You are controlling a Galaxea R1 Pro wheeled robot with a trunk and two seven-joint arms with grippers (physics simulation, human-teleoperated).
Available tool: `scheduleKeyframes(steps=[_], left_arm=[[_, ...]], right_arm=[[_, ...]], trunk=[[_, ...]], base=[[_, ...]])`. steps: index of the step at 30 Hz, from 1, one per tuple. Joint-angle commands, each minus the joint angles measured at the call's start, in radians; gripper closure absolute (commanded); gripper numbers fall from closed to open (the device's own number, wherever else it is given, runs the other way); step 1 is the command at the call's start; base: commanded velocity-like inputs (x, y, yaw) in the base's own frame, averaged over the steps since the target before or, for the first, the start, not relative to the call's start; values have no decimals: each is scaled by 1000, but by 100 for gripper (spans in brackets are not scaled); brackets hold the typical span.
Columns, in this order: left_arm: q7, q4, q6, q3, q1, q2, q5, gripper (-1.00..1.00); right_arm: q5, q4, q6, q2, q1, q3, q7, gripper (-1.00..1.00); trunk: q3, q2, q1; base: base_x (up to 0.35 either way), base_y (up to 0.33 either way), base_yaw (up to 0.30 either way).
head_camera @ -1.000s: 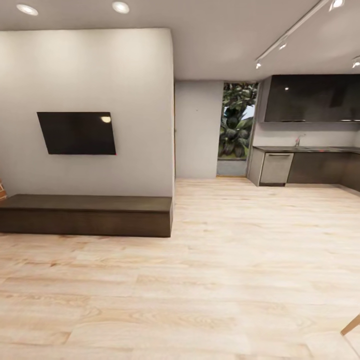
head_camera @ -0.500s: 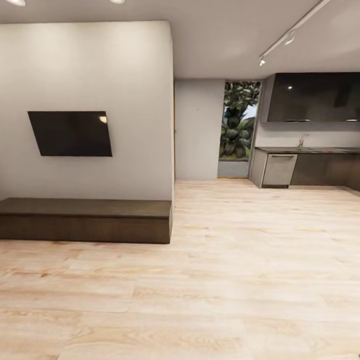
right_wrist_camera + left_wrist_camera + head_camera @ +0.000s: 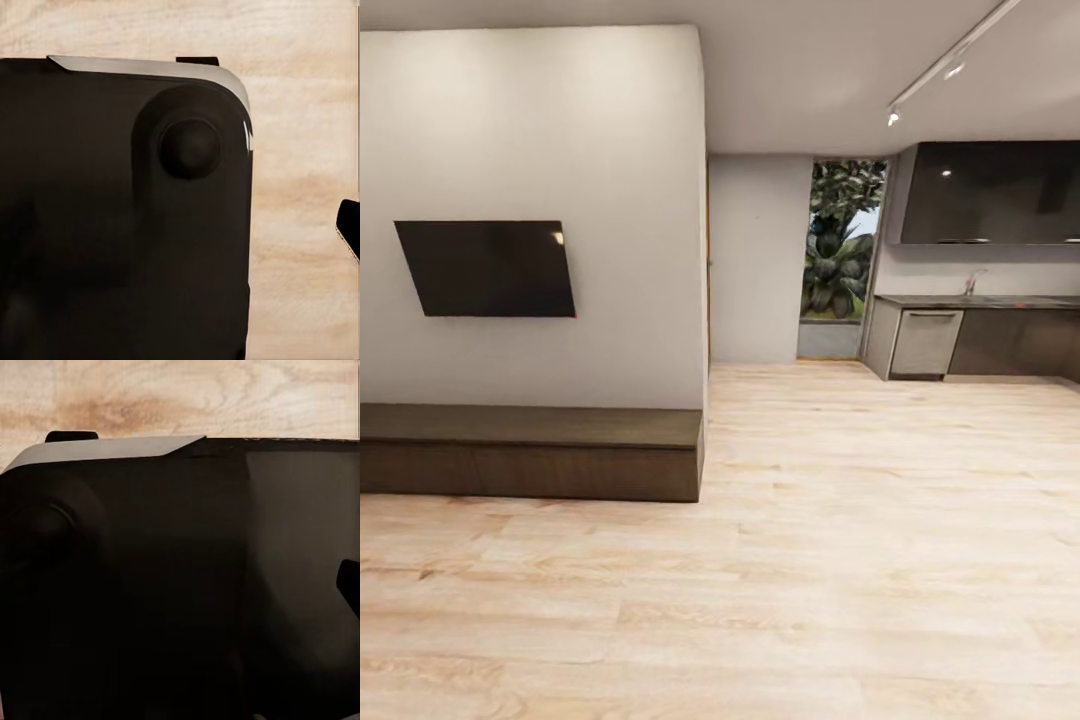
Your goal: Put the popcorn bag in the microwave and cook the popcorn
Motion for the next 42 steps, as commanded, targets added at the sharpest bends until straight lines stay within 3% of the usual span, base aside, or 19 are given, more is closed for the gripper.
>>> scheduleKeyframes(steps=[1, 6, 8, 12, 14, 20, 32, 37, 42], left_arm=[[0, 0, -2, 1, 0, 0, 1, -100], [0, -1, -3, 1, 0, 2, 1, -100], [1, -3, -4, 4, 0, 17, 23, -100], [3, -7, -4, 36, 0, 66, 174, -100], [3, -6, -5, 38, 0, 72, 203, -100], [1, -5, -6, 29, 0, 71, 213, -100], [1, -4, -8, 29, 0, 72, 213, -100], [1, -3, -8, 29, 0, 72, 213, -100], [0, -3, -6, 28, 0, 70, 206, -100]], right_arm=[[-1, 0, -3, 0, 0, 0, -1, -100], [0, 0, -3, 0, 0, 0, -1, -100], [0, 0, -3, -2, 0, 0, -1, -100], [1, 0, -3, -2, 0, 1, -1, -100], [1, 0, -3, -3, 0, 1, -1, -100], [-1, 0, 0, 0, 0, -3, -1, -100], [-4, 1, 2, 1, 0, -7, -3, -100], [-3, 1, 1, 1, 0, -39, -3, -100], [-3, 1, 0, 0, 0, -45, -2, -100]], trunk=[[-1, 0, 1], [-1, 0, 1], [-1, 0, 1], [-1, 0, 1], [-1, 0, 1], [-1, 0, 1], [-1, 0, 1], [-1, 0, 1], [-1, 0, 1]], base=[[322, 0, 0], [322, 0, 0], [322, 0, 0], [322, 0, 0], [322, 0, 0], [275, 0, -29], [15, 0, -232], [0, 0, -245], [0, 0, -245]])
